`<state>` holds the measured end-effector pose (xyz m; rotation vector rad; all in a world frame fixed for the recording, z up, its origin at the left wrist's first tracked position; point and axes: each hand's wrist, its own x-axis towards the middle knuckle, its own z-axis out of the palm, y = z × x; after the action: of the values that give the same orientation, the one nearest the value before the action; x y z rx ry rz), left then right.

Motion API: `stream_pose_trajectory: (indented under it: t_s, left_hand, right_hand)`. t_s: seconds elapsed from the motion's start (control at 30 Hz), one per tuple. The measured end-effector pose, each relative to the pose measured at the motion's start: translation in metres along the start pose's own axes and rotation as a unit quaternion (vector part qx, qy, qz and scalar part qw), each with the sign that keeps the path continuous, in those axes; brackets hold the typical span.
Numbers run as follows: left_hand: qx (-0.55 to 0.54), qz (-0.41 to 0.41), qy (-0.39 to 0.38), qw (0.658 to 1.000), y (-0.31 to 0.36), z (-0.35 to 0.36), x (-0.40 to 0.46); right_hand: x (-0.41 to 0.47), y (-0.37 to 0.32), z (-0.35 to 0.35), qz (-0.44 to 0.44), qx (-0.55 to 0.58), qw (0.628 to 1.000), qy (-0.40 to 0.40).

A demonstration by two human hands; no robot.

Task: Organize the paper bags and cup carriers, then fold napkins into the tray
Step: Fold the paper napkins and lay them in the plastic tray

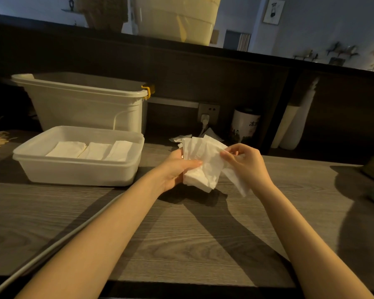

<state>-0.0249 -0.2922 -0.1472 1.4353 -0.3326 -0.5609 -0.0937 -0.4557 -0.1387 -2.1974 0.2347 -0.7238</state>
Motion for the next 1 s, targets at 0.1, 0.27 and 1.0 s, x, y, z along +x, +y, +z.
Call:
stream_pose_trajectory:
  t_s: [0.1,0.27,1.0]
  left_hand:
    - [0.003,-0.007,-0.007,1.000,-0.0009,0.0000,0.0005]
    - [-0.034,-0.026,-0.023,0.999,-0.0005,0.0007,-0.0014]
    - [-0.034,-0.039,-0.027,0.998,-0.0001,0.0010,-0.0032]
  right_hand:
    - [0.0000,-0.0018,-0.0004,0.006,0.028,1.000,-0.003]
    - [-0.0025,-0.0061,-0.0020,0.040,0.114,0.993,0.000]
    - [-0.0024,-0.0019,-0.0048,0.040,0.133,0.986,0.094]
